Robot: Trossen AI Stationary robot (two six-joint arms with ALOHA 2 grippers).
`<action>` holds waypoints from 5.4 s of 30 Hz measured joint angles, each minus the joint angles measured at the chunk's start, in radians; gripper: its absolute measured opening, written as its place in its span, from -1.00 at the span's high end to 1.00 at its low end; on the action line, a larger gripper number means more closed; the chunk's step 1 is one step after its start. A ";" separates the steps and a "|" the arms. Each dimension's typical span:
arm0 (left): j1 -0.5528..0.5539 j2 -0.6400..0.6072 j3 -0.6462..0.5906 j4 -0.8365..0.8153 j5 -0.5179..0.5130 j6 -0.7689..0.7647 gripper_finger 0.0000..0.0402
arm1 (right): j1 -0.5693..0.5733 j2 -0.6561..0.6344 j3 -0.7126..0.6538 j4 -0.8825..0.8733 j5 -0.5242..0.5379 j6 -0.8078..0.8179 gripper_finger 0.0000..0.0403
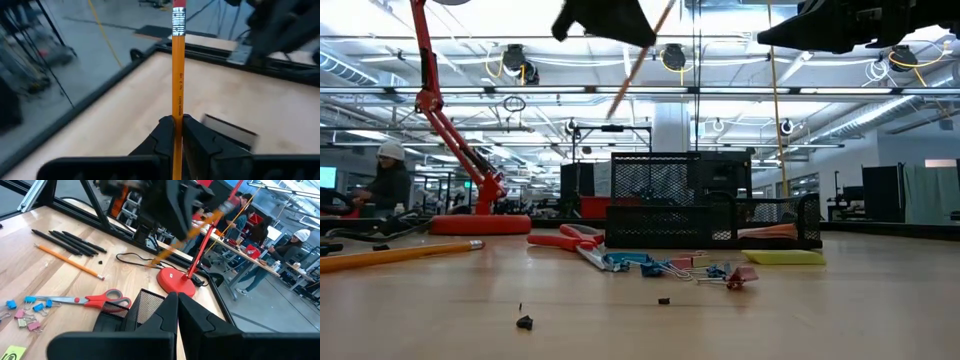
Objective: Pick and place office supplies into organizer
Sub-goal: Put the orange pencil into the black desk organizer
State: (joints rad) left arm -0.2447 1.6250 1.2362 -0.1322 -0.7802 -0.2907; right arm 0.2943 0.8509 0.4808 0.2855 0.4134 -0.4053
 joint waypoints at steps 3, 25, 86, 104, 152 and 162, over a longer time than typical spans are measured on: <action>0.036 0.033 0.000 0.080 0.009 0.101 0.83 | 0.000 0.000 0.000 0.001 0.000 -0.001 0.98; 0.105 0.288 -0.001 0.338 0.125 0.156 0.83 | 0.000 0.000 -0.001 0.000 0.000 -0.007 0.98; 0.102 0.286 -0.025 0.098 0.183 -0.063 0.82 | 0.000 0.000 -0.001 0.001 0.000 0.000 0.98; 0.126 0.284 -0.024 0.065 0.225 -0.111 0.82 | 0.000 0.000 -0.001 0.001 0.000 0.000 0.98; -0.348 -0.039 -0.003 -0.688 0.378 -1.019 0.11 | 0.000 0.000 -0.002 -0.043 0.001 0.031 0.98; -0.411 0.094 -0.002 -0.672 0.524 -1.365 0.21 | 0.000 0.000 -0.002 -0.012 0.000 0.053 0.98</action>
State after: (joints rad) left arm -0.6555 1.7190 1.2343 -0.8042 -0.2565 -1.6553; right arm 0.2941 0.8513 0.4789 0.2733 0.4137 -0.3527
